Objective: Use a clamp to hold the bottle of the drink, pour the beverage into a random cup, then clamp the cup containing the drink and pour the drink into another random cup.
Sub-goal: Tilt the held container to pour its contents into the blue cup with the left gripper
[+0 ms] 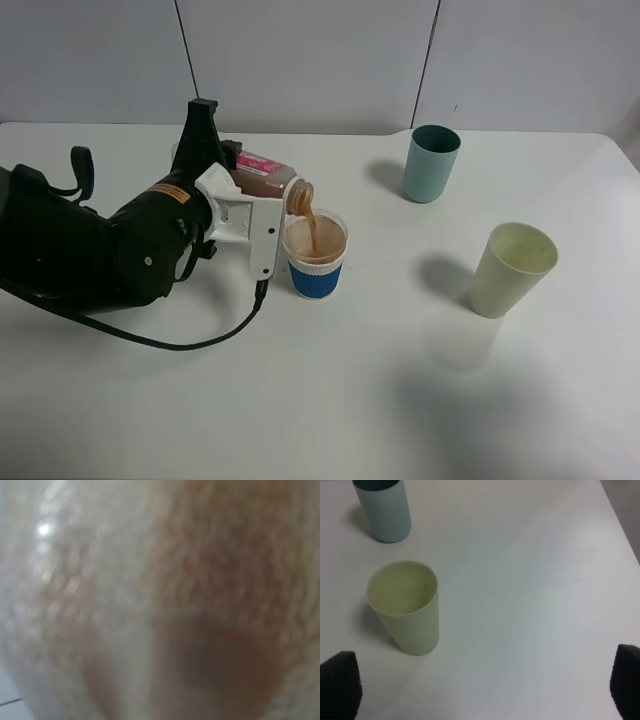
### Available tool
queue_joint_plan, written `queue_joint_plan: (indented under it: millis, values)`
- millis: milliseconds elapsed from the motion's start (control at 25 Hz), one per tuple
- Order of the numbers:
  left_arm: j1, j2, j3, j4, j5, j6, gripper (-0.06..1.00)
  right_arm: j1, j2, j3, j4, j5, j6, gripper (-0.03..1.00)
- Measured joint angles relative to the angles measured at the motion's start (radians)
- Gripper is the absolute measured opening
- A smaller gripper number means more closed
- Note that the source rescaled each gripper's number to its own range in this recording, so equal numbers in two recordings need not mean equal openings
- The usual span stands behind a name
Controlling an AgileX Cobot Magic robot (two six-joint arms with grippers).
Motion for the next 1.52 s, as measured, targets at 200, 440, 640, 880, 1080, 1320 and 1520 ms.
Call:
queue_joint_plan:
  millis: [200,440,640,880,1080,1320,1520]
  values:
    - [0.009,0.000,0.000,0.003,-0.012,0.004,0.03,0.000,0.000,0.000,0.000,0.000,0.000,1.00]
    - [0.009,0.000,0.000,0.028,-0.013,0.030,0.03,0.000,0.000,0.000,0.000,0.000,0.000,1.00]
    - [0.009,0.000,0.000,0.051,-0.013,0.050,0.03,0.000,0.000,0.000,0.000,0.000,0.000,1.00]
    - [0.009,0.000,0.000,0.057,-0.013,0.077,0.03,0.000,0.000,0.000,0.000,0.000,0.000,1.00]
    - [0.009,0.000,0.000,0.057,-0.015,0.098,0.03,0.000,0.000,0.000,0.000,0.000,0.000,1.00]
    - [0.009,0.000,0.000,0.057,-0.015,0.101,0.03,0.000,0.000,0.000,0.000,0.000,0.000,1.00]
    - [0.009,0.000,0.000,0.084,-0.016,0.101,0.03,0.000,0.000,0.000,0.000,0.000,0.000,1.00]
